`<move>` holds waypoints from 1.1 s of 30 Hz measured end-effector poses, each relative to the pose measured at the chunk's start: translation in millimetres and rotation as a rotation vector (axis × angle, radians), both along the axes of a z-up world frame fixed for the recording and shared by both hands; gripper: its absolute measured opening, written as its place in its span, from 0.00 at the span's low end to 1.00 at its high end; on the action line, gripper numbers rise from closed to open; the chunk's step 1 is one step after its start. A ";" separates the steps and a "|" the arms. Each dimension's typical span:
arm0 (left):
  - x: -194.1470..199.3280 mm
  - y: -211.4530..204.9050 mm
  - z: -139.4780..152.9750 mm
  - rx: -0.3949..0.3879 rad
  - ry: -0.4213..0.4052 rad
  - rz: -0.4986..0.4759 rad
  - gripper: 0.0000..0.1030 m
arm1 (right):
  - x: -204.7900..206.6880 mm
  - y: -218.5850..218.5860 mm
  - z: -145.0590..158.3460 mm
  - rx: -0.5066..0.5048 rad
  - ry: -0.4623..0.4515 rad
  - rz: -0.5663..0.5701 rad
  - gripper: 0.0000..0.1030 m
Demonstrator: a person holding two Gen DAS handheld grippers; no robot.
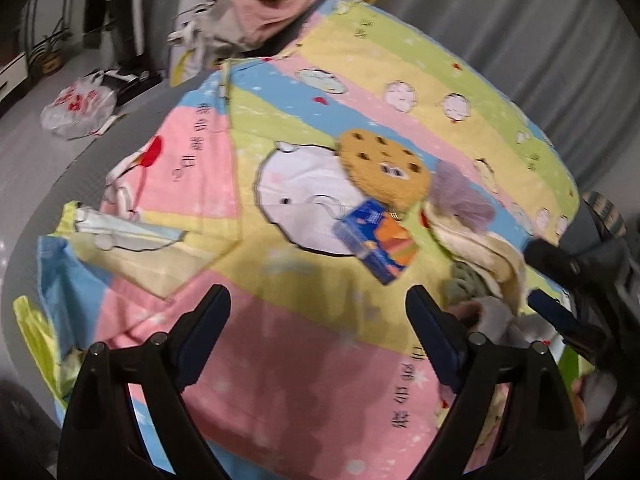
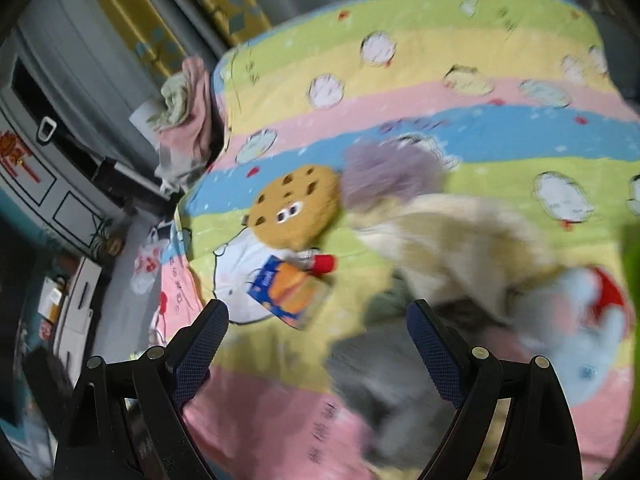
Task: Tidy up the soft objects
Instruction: 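Move the right gripper back over the bed to the blue Tempo tissue pack, then grasp the blue Tempo tissue pack with the right gripper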
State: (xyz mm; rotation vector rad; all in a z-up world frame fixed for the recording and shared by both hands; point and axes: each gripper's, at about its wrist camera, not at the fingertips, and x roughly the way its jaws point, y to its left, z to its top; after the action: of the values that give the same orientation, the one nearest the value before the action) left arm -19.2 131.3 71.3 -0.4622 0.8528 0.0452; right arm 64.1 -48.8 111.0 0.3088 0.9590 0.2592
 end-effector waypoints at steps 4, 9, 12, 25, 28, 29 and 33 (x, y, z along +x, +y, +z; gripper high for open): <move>1.5 15.6 -2.5 -0.003 0.027 0.043 0.86 | 31.6 38.4 -19.4 -0.072 0.067 0.074 0.89; 1.8 33.1 -5.0 -0.037 0.043 0.083 0.86 | 59.1 74.9 -44.4 -0.171 0.121 0.162 0.89; 1.5 37.9 -4.4 -0.033 0.048 0.098 0.86 | 70.7 84.2 -60.4 -0.219 0.148 0.194 0.89; 3.1 39.8 -2.9 -0.056 0.041 0.083 0.86 | 52.4 81.0 -76.7 -0.253 0.088 0.216 0.67; 2.2 36.6 -1.8 -0.052 0.035 0.075 0.86 | 46.3 67.4 -70.3 -0.177 0.102 0.174 0.56; 1.7 36.0 -1.5 -0.052 0.033 0.074 0.86 | 44.1 63.6 -67.7 -0.164 0.100 0.172 0.56; -0.6 33.8 -0.3 -0.046 0.027 0.070 0.86 | 34.6 56.7 -71.1 -0.164 0.147 0.170 0.56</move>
State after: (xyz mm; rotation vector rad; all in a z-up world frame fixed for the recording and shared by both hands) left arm -19.8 165.1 70.9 -0.5359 0.8657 0.0969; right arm 98.7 7.9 39.9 0.0966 1.1469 0.3145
